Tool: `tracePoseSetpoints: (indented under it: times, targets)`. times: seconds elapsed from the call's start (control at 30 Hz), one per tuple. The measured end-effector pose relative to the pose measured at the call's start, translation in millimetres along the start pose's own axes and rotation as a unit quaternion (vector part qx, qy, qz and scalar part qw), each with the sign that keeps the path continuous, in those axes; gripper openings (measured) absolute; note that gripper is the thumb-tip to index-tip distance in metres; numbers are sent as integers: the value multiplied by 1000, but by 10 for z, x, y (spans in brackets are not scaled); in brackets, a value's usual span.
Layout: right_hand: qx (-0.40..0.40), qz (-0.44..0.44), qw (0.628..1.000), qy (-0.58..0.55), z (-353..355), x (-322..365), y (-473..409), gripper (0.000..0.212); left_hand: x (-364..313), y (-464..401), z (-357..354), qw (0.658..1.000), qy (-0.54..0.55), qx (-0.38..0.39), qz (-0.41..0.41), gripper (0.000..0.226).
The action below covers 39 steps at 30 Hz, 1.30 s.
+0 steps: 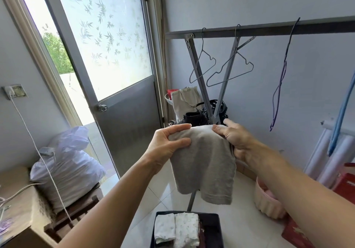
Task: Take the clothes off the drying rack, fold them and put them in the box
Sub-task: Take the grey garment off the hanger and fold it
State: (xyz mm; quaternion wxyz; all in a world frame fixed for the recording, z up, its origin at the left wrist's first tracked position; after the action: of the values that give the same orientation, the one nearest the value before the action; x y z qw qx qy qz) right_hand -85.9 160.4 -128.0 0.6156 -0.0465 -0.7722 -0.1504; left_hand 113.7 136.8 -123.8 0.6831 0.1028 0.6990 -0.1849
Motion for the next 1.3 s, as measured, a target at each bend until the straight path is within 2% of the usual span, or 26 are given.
tracePoseSetpoints:
  times: [0.03,0.07,0.13,0.2,0.33,0.43,0.5,0.57,0.63,0.7,0.77,0.87,1.0,1.07,1.1,1.17,1.2,1.23,1.3]
  targets:
    - [5,-4,1000,-19,-4,-10,-16,64,-14,3,0,1000,-21,1,-14,50]
    - [18,-11,999,-38,-22,-8,-13,61,-35,12,-7,998,-49,4,-26,54]
    - [50,-34,996,-73,-58,25,12,44,-86,30,-19,987,-149,-6,-58,61]
    - [96,-63,989,-91,-77,66,66,40,-143,39,-34,959,-264,-23,-97,59]
    - [172,-57,983,-9,-73,157,184,65,-271,62,-46,907,-397,-15,-138,42]
    - [190,-23,980,59,-40,203,204,65,-325,33,26,882,-450,-7,-143,28]
    - [199,6,974,107,-9,241,215,62,-344,10,102,882,-449,-17,-143,19]
    - [209,24,970,124,15,258,220,61,-368,7,159,890,-432,-26,-145,12]
    - [205,44,969,131,24,285,230,54,-376,25,188,923,-362,-11,-131,7]
    - [175,67,973,135,42,314,219,41,-356,64,204,970,-220,12,-97,13]
    - [138,87,979,122,54,319,211,27,-306,130,208,997,-74,-4,-36,13]
    - [72,138,978,142,60,290,186,10,-216,192,170,999,25,-33,30,12]
    - [-49,234,955,174,95,243,142,11,-154,192,126,992,89,-30,90,20]
    - [-77,241,954,160,112,212,146,5,-138,180,100,988,112,-30,97,19]
    - [-53,225,963,138,91,188,158,18,-133,171,85,987,123,-34,100,18]
    - [71,152,982,91,27,67,171,79,-125,160,67,982,147,-42,108,17]
    - [139,101,983,64,-8,-11,199,96,-119,155,62,980,160,-45,114,17]
    - [201,51,978,28,-38,-82,245,98,-110,150,61,977,171,-46,119,18]
    - [252,-25,966,-51,-58,-199,304,81,-82,132,68,972,192,-45,125,20]
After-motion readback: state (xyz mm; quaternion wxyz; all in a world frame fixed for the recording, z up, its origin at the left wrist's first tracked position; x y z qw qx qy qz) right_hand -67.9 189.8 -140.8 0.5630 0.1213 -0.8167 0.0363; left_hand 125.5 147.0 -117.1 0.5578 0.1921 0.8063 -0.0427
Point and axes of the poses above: each hand's wrist, its own y-axis away from the middle knuckle, its own z-axis out of the back of the hand, x = y × z, the point moved 4 cm from there along -y, towards the middle knuckle, and after that the axes turned 2 degrees about z, right-handed, at the moved point
